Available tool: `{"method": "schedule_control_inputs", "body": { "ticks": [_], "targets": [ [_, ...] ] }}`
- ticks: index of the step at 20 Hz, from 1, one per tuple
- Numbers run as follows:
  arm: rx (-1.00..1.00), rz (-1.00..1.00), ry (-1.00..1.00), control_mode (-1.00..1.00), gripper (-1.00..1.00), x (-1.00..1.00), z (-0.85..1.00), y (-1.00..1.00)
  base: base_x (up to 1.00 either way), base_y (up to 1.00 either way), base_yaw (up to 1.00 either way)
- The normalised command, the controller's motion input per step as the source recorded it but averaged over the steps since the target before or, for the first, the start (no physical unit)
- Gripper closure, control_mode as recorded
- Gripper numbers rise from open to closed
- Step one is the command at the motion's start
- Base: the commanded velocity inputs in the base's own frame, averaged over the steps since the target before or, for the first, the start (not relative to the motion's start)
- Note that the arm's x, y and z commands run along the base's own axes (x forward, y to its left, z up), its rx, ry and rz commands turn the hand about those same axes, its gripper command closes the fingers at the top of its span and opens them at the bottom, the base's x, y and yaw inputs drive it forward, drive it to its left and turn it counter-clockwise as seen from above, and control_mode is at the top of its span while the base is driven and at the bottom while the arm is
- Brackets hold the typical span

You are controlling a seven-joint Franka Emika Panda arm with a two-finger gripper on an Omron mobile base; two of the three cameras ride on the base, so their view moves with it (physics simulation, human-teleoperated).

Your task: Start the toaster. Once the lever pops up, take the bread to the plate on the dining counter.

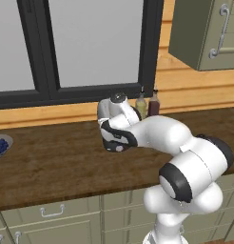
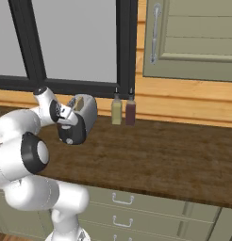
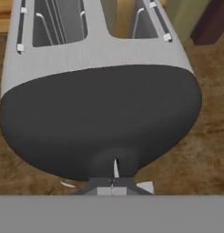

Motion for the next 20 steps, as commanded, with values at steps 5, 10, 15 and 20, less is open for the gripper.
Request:
{"method": "schedule_control_inputs", "body": {
  "ticks": [5,10,15,20],
  "targets": [
    [0.0,0.0,0.0,-1.0,1.0,0.1,-0.1,0.0,0.0,0.0,0.0],
    [0.0,0.0,0.0,-1.0,1.0,-0.2,-0.17,0.0,0.0,0.0,0.0],
    [0.0,-0.01,0.0,-1.0,1.0,-0.25,-0.16,0.0,0.0,0.0,0.0],
    [0.0,-0.03,0.0,-1.0,1.0,-0.09,-0.35,0.0,0.0,0.0,0.0]
  ]
}}
